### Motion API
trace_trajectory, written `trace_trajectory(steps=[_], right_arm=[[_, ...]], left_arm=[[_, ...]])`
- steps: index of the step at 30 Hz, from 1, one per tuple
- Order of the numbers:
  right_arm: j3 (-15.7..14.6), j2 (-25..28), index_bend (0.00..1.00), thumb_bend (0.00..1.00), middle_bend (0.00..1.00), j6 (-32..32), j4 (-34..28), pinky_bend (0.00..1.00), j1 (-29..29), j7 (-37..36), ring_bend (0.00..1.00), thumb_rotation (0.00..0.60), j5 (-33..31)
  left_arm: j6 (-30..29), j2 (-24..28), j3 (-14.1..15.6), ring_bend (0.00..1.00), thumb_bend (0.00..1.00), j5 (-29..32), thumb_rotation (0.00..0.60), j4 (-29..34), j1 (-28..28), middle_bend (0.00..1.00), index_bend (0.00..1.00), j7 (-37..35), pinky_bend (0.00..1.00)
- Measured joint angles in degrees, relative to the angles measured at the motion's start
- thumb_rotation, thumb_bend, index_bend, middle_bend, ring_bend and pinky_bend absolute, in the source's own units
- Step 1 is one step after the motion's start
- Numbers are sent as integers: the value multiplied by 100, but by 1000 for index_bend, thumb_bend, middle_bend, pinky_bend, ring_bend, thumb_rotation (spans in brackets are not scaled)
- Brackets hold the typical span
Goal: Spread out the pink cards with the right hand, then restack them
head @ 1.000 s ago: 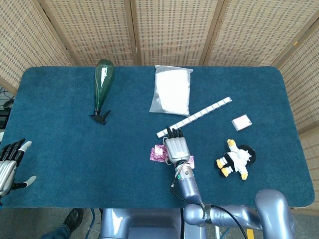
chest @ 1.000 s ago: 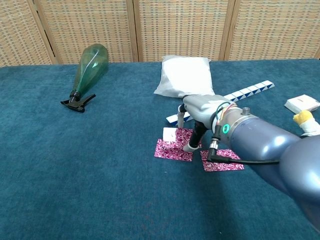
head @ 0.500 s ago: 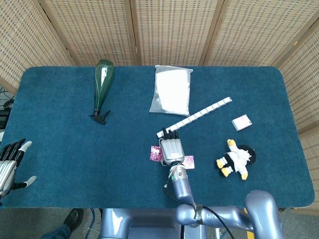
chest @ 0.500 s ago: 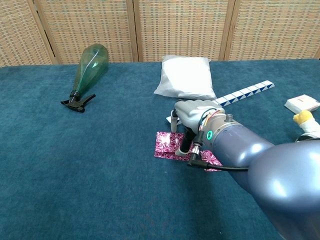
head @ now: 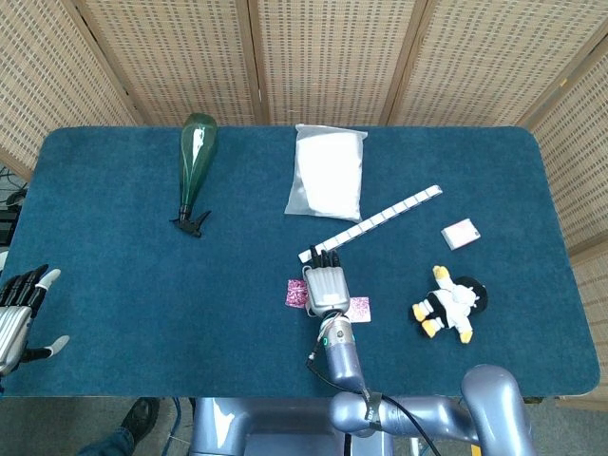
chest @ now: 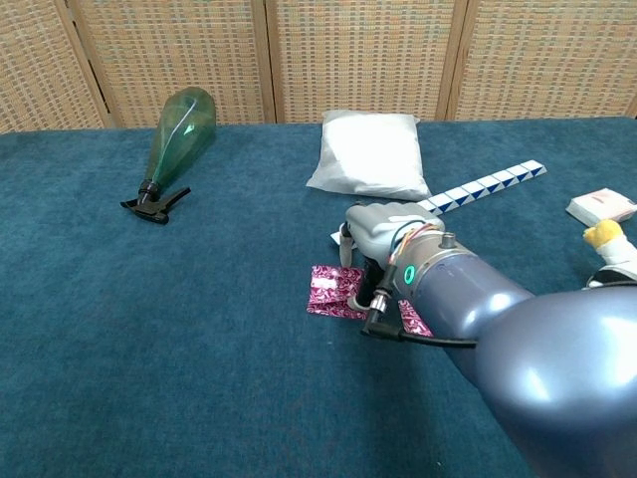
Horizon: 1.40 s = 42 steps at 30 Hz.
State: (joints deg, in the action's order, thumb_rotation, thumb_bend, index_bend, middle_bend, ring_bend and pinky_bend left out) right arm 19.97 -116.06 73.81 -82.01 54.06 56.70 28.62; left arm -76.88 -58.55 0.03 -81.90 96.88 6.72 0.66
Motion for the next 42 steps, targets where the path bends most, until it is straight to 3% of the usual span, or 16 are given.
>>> trace_trajectory(steps=[7, 13, 42], right_arm=[[0, 9, 481, 259, 0, 7, -100, 36, -35, 40, 0, 600, 0], [21, 37, 410, 201, 0, 30, -184, 36, -42, 103, 0, 600, -12], [5, 383, 339, 156, 0, 121, -751, 36, -159, 128, 0, 600, 76]], left_arm=[[0, -2, -1, 0, 217, 7, 600, 8, -1, 0, 0, 8, 0], [2, 2, -1, 0, 217, 8, 600, 13, 1, 0, 0, 1, 0], [-2, 7, 4, 0, 218, -11, 600, 1, 0, 0, 0, -30, 0]])
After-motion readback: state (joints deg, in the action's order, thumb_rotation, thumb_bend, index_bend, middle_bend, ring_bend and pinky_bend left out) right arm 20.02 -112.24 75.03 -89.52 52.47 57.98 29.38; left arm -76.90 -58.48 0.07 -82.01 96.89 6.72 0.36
